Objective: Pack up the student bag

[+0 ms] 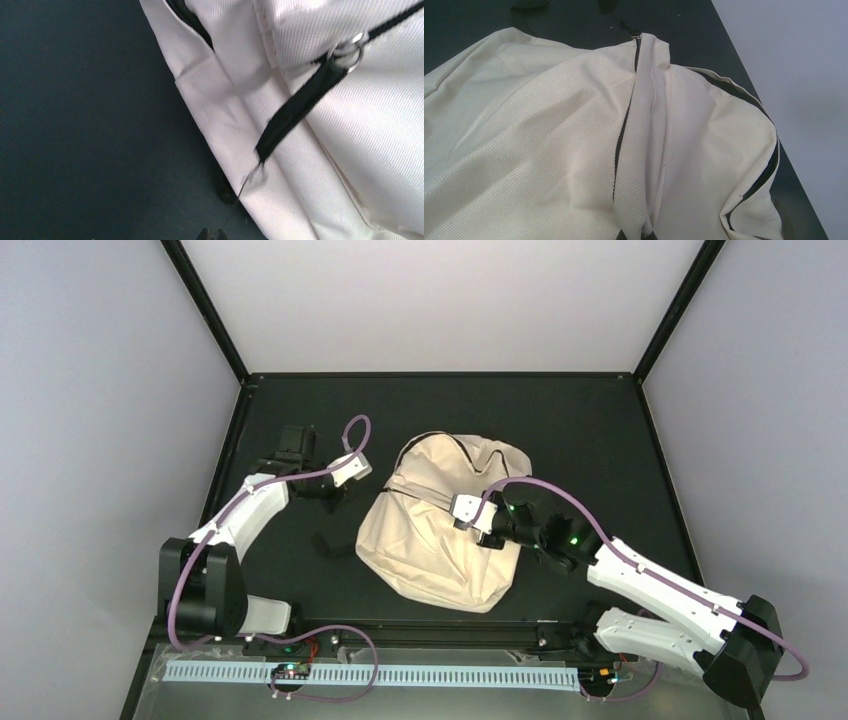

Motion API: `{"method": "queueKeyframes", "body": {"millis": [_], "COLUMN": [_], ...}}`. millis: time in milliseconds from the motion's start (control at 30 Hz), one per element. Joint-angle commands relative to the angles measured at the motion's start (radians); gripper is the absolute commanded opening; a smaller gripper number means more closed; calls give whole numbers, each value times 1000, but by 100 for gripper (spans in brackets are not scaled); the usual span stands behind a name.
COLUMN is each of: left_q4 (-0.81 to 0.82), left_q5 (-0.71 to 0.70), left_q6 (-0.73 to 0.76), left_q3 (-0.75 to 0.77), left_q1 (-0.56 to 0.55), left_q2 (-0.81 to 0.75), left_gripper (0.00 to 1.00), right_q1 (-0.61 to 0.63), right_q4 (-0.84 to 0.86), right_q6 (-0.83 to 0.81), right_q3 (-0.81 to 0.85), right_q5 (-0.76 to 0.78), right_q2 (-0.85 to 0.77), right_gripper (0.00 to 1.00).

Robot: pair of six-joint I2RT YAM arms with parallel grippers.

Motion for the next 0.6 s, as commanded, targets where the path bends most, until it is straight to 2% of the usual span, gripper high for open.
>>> {"method": "queueKeyframes", "body": {"millis": [0,67,100,133,167,200,233,267,333,367,433,500,567], "left_q4": [8,-16,-20,-23,-33,-64,-104,-142,-198,-214,-230,-237,-231], "left_q5": [26,84,105,126,152,171,187,201,207,204,170,138,111], "left_q6": [32,37,25,15,14,15,9,6,-9,-19,-31,-23,-27], "left_q3": [-3,-3,-5,-3,4,18,46,78,142,165,194,188,160], "left_q1": [8,4,-1,-4,-5,-5,-3,0,8,12,16,15,15], "left_q2": [-4,-42,-60,-69,-70,-70,-70,-70,-70,-70,-67,-54,-37], "left_gripper": [1,2,2,1,2,15,40,65,93,98,99,99,98], "right_q1": [-7,-6,-10,-15,-21,-31,-44,-61,-109,-139,-229,-324,-375], "right_q4": [46,65,81,102,123,135,145,160,195,207,193,75,-94], "right_q6": [-12,-2,10,29,55,86,125,166,258,315,459,597,686], "right_q3": [7,6,6,6,8,17,28,36,47,52,79,140,198], "right_q5": [2,-7,-6,-2,11,18,17,9,-29,-45,-39,14,139], "right_q2": [-15,-2,6,16,28,38,43,39,5,-27,-57,-41,10], "right_gripper": [1,2,6,19,42,66,87,98,100,100,100,100,100]}}
